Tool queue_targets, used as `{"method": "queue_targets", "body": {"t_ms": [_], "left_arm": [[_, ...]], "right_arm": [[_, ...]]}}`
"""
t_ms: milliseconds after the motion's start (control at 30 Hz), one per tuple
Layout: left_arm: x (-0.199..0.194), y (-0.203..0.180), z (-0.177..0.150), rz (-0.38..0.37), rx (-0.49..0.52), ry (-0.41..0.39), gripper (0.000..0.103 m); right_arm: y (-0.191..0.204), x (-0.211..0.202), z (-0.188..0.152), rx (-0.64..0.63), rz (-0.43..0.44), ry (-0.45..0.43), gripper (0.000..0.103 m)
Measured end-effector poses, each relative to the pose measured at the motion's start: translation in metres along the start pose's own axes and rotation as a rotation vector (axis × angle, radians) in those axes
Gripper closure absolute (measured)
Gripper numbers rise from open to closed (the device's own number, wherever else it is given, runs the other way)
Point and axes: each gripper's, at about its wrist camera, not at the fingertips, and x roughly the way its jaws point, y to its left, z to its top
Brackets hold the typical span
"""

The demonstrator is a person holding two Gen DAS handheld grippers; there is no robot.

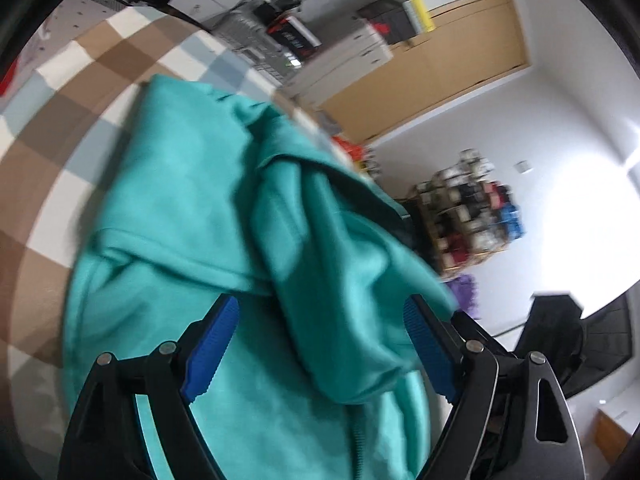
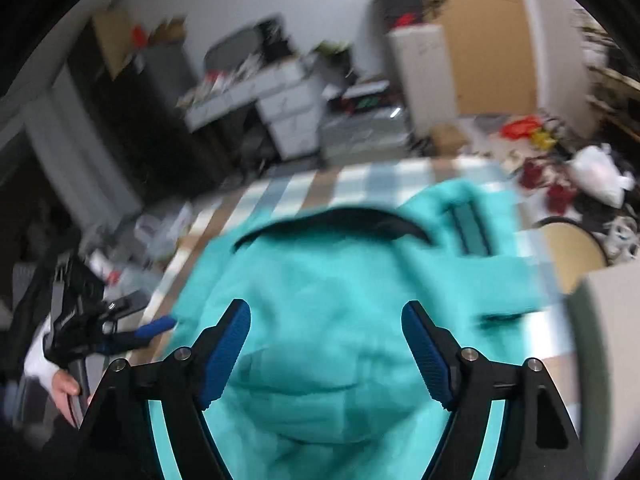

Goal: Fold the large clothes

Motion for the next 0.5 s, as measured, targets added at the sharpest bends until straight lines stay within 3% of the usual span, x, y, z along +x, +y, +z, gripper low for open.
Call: {"method": "queue_targets", "body": {"t_ms": [67, 133, 200, 267, 400, 433, 500], "left_arm": [[0.007, 0.000, -0.004, 0.099, 0.033, 0.015, 0.022], [0.014, -0.003, -0.006, 0.143, 0.053, 0.037, 0.022], [0.015, 0.004, -0.011, 0.171, 0.054, 0.070, 0.022], [0.013, 0.004, -0.013, 0.169, 0.063, 0.086, 0.022], [0.015, -0.001, -0.012, 0.202, 0.111, 0.065, 0.022], [0.016, -0.002, -0.012, 0.201, 0.112, 0.065, 0.022], [0.018, -0.002, -0.014, 0.195, 0.108, 0.067, 0.022]], "right_arm": [[0.010, 0.028, 0.003, -0.026, -0.066, 0.076, 0.033], [0.013, 0.059, 0.004, -0.024, -0.114, 0.214, 0.098], [0.020, 0.054, 0.003, -0.081, -0.188, 0.198, 0.098], [0.031, 0.023, 0.014, -0.201, -0.269, 0.047, 0.098], [0.040, -0.036, 0.020, -0.280, -0.287, -0.235, 0.098], [0.037, -0.032, 0.016, -0.296, -0.283, -0.227, 0.098], [0.034, -0.010, -0.005, -0.337, -0.294, -0.114, 0.098]]}}
